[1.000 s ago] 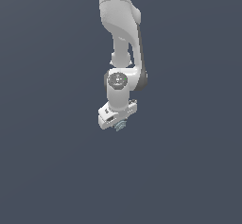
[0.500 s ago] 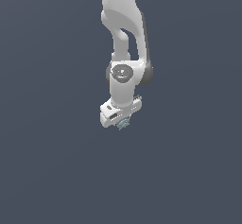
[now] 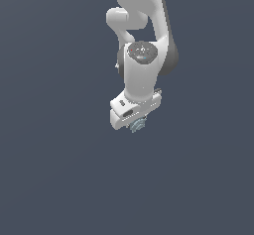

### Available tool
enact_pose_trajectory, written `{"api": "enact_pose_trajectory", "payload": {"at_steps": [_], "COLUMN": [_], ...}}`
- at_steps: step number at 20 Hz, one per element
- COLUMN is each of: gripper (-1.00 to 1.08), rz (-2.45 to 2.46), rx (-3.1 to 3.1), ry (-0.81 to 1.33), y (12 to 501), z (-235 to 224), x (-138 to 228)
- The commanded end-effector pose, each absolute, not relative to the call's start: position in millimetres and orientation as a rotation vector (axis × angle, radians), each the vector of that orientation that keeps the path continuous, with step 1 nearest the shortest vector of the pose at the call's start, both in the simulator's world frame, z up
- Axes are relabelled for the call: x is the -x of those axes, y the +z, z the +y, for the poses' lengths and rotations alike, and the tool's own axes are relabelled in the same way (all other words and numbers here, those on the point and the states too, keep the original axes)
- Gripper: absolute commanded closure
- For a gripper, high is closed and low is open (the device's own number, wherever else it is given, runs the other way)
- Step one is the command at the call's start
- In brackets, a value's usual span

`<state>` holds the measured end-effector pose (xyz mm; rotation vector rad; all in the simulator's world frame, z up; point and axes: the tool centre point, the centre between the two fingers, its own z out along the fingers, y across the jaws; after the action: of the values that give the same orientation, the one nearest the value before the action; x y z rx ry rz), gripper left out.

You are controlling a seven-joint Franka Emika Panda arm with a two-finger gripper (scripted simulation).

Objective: Pick up the object and move it to a goal position.

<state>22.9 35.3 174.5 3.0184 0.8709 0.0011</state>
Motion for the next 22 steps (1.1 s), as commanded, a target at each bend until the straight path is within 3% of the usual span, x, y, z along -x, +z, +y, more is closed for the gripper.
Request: {"api": "enact_pose_trajectory", "payload": {"at_steps": [1, 11, 22], "gripper": [1.08, 1.08, 1.08], "rz": [0.871, 0.871, 0.870], "rx": [-3.019, -3.019, -3.019], "ry": [0.000, 0.000, 0.000], "y": [199.9, 288.4, 353.6], "z": [44.1, 75.0, 97.5], "x": [-30.6, -61.1, -85.7]}}
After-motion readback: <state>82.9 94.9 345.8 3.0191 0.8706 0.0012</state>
